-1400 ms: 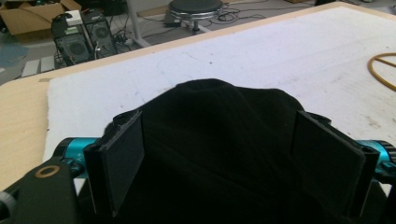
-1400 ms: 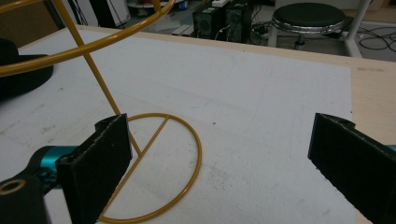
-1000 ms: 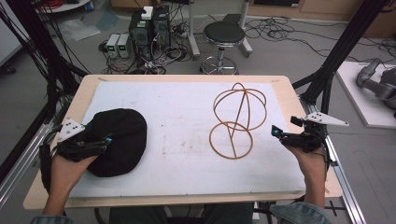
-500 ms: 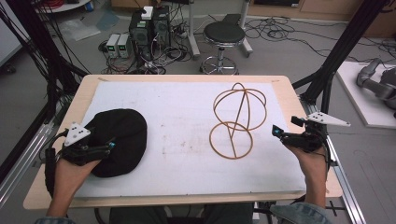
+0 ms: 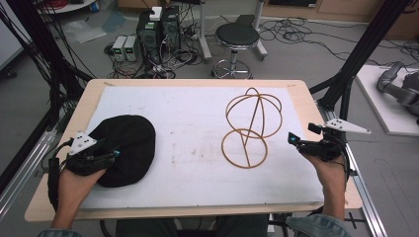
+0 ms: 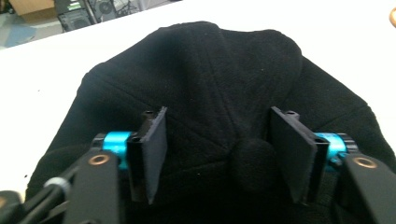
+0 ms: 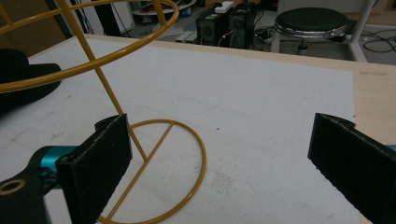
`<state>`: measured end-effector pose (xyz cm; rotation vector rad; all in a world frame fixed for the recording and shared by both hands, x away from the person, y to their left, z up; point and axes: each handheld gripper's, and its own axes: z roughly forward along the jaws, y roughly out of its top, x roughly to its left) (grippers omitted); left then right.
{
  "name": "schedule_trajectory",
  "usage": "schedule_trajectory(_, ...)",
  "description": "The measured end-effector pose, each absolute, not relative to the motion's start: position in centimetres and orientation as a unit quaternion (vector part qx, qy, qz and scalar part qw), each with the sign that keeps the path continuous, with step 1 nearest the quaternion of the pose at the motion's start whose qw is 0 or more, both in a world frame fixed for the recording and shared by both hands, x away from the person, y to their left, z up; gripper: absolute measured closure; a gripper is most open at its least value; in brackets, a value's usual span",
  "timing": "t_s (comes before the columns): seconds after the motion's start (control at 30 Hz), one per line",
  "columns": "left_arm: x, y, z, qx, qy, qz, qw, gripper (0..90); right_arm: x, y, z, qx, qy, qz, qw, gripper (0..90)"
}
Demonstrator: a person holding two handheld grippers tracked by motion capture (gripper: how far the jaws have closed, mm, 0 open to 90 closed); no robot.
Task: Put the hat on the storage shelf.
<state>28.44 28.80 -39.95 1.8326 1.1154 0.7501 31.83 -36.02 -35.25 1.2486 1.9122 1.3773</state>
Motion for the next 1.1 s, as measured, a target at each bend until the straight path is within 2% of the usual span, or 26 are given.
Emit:
schedule_trajectory(0.37, 28.4, 28.9, -40.0, 0.731, 0.448, 0.291, 0.425, 57.4, 31.7, -36.1, -35.2, 0.456, 0.696, 0.503, 0.234, 5.9)
schedule_trajectory(0.6, 28.2, 29.0, -40.0, 0.729, 0.437, 0.295, 0.437, 63.3, 31.7, -36.1, -35.2, 0.454, 0.697, 0.503, 0.236, 5.9)
schedule_trajectory(1.1, 27.9, 29.0, -38.4, 0.708, 0.406, 0.305, 0.49, 68.1, 31.2, -36.7, -35.1, 0.461, 0.69, 0.505, 0.238, 5.9)
